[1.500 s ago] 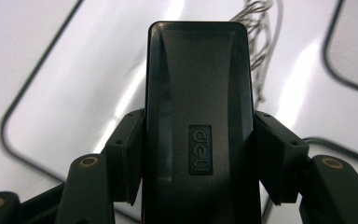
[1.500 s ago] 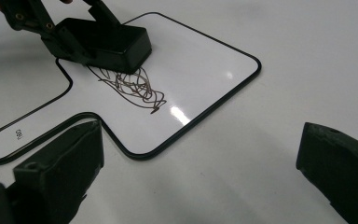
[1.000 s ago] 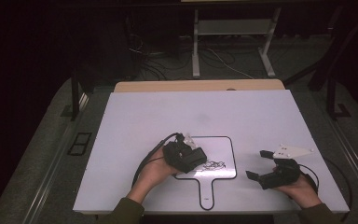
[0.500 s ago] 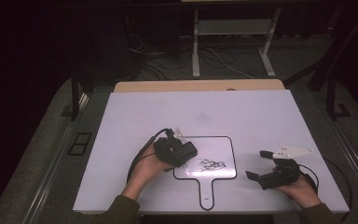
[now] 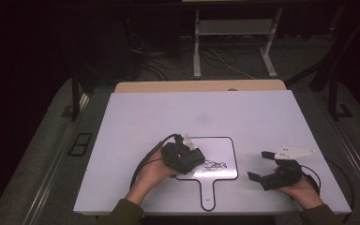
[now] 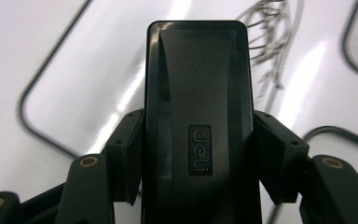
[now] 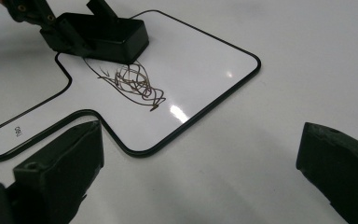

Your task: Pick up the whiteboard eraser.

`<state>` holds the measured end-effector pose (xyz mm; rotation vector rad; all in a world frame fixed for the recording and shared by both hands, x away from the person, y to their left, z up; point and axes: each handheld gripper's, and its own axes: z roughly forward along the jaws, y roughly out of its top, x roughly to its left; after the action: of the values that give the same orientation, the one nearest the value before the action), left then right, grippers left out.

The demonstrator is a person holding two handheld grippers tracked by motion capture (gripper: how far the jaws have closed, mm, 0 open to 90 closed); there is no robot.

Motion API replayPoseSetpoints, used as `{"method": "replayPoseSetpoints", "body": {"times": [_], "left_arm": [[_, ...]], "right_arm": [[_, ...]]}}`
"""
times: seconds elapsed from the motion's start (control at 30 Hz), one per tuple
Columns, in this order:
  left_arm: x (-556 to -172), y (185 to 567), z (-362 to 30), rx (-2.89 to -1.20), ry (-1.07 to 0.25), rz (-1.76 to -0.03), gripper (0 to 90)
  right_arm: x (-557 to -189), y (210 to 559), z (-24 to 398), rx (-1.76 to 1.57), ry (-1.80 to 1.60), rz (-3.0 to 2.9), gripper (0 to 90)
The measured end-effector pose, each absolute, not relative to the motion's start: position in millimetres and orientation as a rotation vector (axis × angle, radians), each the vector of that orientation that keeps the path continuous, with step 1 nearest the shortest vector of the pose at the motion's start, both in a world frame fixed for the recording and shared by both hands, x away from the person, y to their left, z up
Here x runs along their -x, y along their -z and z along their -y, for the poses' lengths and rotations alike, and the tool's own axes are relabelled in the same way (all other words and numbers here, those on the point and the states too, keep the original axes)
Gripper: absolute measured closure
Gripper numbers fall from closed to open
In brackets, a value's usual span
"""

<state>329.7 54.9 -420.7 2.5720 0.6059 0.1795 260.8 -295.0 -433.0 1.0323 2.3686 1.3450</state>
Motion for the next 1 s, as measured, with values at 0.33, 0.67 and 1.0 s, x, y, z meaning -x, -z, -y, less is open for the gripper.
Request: {"method": "replayPoseSetpoints", "body": {"times": [0.33,0.67,1.0], "left_arm": [[-337,419,-72,-2.577,-0.218,-0.68,39.0],[-322,419,-61,-2.604,-0.19,-0.596,39.0],[-337,420,-72,-2.582,-0.233,-0.679,39.0]], "right_arm": [[-261,433,295,-1.033,-1.346,-2.367,0.0],[-261,433,296,-1.033,-1.347,-2.366,0.0],[-261,433,296,-1.038,-1.347,-2.364,0.0]]}}
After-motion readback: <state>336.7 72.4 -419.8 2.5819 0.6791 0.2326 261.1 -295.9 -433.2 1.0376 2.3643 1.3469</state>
